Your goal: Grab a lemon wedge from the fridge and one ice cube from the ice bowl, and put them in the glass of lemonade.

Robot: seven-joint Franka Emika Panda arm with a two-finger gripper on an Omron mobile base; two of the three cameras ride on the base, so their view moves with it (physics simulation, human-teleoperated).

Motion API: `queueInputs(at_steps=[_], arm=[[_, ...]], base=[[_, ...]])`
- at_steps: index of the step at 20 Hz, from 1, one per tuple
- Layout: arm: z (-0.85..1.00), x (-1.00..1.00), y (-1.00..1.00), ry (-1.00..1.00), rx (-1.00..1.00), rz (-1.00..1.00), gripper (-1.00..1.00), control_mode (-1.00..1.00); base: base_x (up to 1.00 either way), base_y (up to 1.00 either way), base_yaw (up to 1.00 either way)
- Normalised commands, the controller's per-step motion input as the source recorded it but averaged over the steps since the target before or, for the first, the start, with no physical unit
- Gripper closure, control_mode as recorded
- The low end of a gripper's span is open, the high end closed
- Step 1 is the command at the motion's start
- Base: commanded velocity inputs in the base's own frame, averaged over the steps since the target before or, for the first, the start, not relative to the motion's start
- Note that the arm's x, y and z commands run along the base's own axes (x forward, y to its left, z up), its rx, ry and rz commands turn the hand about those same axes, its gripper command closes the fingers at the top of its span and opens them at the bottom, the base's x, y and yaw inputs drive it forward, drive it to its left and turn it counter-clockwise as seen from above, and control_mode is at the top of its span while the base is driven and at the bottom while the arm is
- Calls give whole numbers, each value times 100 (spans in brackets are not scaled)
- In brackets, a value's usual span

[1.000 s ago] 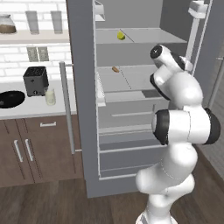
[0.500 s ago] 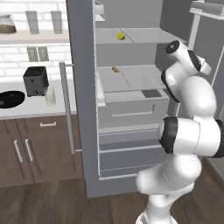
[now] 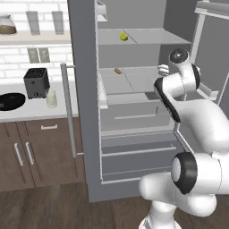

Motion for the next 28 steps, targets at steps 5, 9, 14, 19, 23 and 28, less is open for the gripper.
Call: queueInputs(at_steps=[5, 9, 14, 19, 23, 28], arm=[[-29, -69, 74, 20, 33, 44, -100, -100], [-51, -100, 21, 8, 1, 35, -100, -100], [19, -97, -14, -2, 0, 2, -100, -100], [9, -71, -24, 3, -3, 0, -100, -100], [0, -4, 0, 0, -7, 0, -100, -100], [0, 0, 0, 0, -3, 0, -100, -100]], base=[[0, 0, 0], [0, 0, 0], [0, 0, 0], [0, 0, 0], [0, 0, 0], [0, 0, 0]])
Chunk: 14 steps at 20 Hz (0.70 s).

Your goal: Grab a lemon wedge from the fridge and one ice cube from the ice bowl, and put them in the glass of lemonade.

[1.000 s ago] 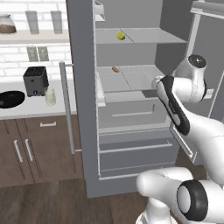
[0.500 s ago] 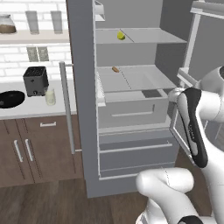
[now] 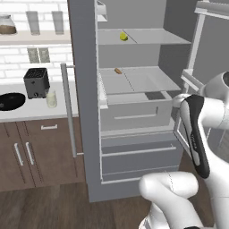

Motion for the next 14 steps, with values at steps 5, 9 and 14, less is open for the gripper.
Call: queueInputs(at_steps=[5, 9, 14], arm=[[-1, 7, -1, 0, -3, 2, -100, 100], [0, 0, 0, 0, 0, 0, -100, 100], [0, 0, 0, 0, 0, 0, -100, 100]], base=[[23, 0, 0], [57, 1, 0], [90, 12, 0]])
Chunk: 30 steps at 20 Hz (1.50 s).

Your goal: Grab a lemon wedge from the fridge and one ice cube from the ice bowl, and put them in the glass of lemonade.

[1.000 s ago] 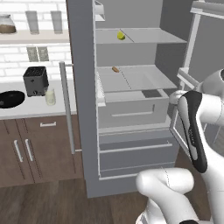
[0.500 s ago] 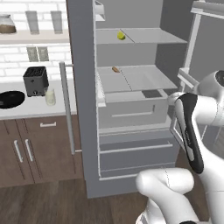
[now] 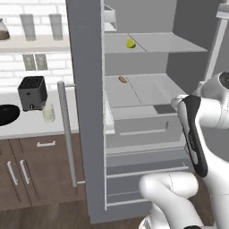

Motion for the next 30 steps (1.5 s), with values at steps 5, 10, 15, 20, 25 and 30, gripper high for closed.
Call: queueInputs(at_steps=[5, 10, 15, 20, 25, 30], arm=[[0, 0, 0, 0, 0, 0, -100, 100], [0, 0, 0, 0, 0, 0, -100, 100], [0, 0, 0, 0, 0, 0, -100, 100], [7, 0, 4, -1, 0, 0, -100, -100], [91, -28, 19, -26, 0, 0, -100, -100], [100, -25, 17, -32, 0, 3, -100, -100]], base=[[83, 10, 1], [66, 35, 1], [35, 39, 2], [27, 6, -5], [0, 0, 0], [0, 0, 0]])
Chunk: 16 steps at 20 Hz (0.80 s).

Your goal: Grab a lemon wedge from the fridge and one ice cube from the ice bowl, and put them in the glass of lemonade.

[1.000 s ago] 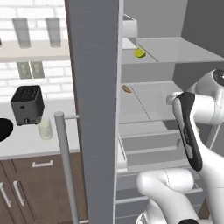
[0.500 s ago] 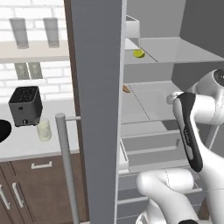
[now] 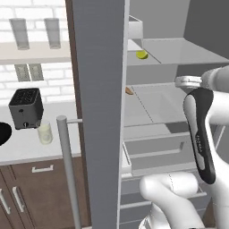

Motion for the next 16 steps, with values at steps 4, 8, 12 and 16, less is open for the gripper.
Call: queueInputs(at_steps=[4, 8, 12, 16], arm=[[100, 0, 27, -15, -1, 6, -100, -100], [100, 0, 28, -6, -1, 10, -100, -100], [39, 48, 41, 14, -4, 11, -100, -100], [-29, 71, 15, 10, -6, 0, -100, -100]], base=[[0, 0, 0], [0, 0, 0], [0, 0, 0], [0, 0, 0]])
